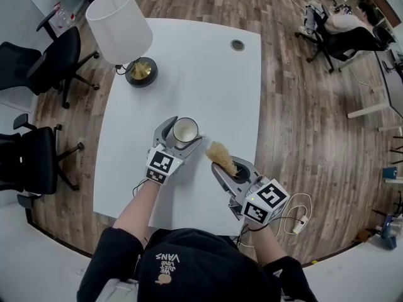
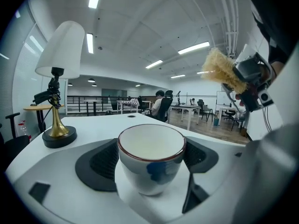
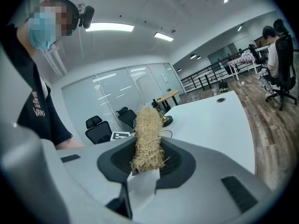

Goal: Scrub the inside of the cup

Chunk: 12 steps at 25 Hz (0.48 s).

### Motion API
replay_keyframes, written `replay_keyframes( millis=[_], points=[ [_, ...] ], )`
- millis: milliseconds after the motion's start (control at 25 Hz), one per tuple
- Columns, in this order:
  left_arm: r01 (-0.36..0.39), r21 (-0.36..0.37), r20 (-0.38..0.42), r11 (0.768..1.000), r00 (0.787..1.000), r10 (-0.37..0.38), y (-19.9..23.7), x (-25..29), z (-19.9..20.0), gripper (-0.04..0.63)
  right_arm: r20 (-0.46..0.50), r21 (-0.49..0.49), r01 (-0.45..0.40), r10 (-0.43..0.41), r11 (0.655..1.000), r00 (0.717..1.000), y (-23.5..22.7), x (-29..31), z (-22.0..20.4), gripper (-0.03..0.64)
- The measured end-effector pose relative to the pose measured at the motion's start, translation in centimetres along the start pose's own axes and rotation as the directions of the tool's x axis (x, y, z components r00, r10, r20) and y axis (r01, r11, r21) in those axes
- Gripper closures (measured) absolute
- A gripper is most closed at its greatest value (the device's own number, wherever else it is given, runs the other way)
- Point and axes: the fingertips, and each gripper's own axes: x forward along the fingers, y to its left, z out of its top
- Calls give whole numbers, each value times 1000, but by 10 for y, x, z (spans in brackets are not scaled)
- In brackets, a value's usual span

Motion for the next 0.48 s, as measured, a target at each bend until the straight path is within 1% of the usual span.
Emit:
replay_keyframes(
  millis=[160, 280, 480],
  points=[
    [-28, -27, 78, 999, 997, 30, 5, -23, 27, 193, 16, -11, 10, -10, 1000, 1000, 3, -1, 3, 517],
    [-41, -4, 94, 999, 995, 41, 3, -46, 45, 193, 27, -21, 10, -9, 1000, 1000, 10, -2, 5, 517],
    [8, 2, 132, 1000, 991, -8, -14, -86, 74, 196, 54, -39, 17, -15, 999, 998, 22, -5, 12, 517]
  ],
)
